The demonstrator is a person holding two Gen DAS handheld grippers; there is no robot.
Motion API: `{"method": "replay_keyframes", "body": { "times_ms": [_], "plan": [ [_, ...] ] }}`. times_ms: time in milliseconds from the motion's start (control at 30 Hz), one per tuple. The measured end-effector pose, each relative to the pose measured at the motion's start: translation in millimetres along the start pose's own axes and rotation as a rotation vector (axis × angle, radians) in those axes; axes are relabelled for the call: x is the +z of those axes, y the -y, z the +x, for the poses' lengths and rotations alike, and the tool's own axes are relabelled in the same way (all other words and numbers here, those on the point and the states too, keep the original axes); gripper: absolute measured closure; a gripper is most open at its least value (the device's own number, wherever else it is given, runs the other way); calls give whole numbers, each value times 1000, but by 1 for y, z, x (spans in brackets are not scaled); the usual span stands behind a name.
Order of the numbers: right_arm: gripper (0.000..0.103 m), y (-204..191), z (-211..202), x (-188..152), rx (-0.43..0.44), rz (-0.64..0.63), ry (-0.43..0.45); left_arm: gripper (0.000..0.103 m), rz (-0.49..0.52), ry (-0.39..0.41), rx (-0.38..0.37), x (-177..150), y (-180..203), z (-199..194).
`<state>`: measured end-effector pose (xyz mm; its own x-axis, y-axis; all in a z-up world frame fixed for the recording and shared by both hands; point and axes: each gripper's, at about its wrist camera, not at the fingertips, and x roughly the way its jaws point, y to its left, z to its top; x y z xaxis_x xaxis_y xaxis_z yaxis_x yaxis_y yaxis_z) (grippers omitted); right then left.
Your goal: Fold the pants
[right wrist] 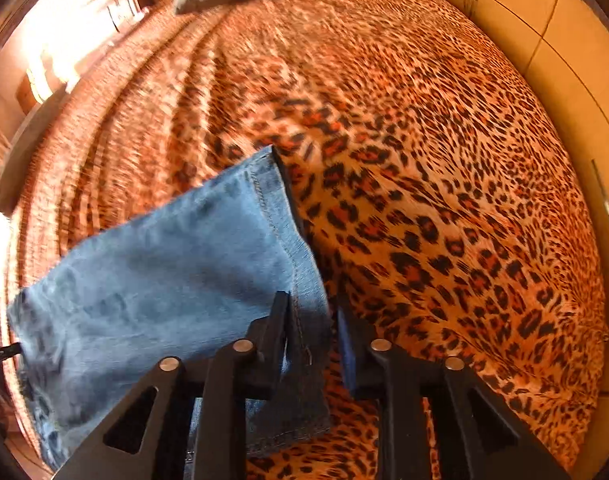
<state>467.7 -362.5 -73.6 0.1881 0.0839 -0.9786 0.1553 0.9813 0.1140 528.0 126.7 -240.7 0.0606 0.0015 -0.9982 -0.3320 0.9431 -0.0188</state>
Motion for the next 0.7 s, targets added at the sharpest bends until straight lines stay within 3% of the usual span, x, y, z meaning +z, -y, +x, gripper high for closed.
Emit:
{"method": "replay_keyframes", "body": {
  "times_ms": [33,100,167,333,433,500,533,633,700],
  "plan": [
    [72,5,2,0,-4,11,-25,73,-19,-6,-15,1,-2,-2],
    [72,25,-10,-6,105,119,26,72,-13,-7,-27,2,-6,-6],
    [52,48,-20,-19,255,259,44,71,-2,-24,-7,4,-8,-3],
    [49,59,-20,-64,255,265,15,68,-34,-30,-61,4,-18,-5],
    [49,49,-3,-82,303,281,-32,67,-8,-18,-28,-8,-20,-11],
    [81,40,-10,-86,246,264,16,57,-1,-16,-32,-18,-20,-19],
    [99,42,-12,-86,269,290,20,54,-2,-17,-38,-21,-20,-22],
    [99,54,-20,-85,227,340,54,50,24,-9,22,-32,-15,-19],
    [99,59,-14,-86,182,320,2,43,29,-9,33,-42,-16,-19]
  ]
}}
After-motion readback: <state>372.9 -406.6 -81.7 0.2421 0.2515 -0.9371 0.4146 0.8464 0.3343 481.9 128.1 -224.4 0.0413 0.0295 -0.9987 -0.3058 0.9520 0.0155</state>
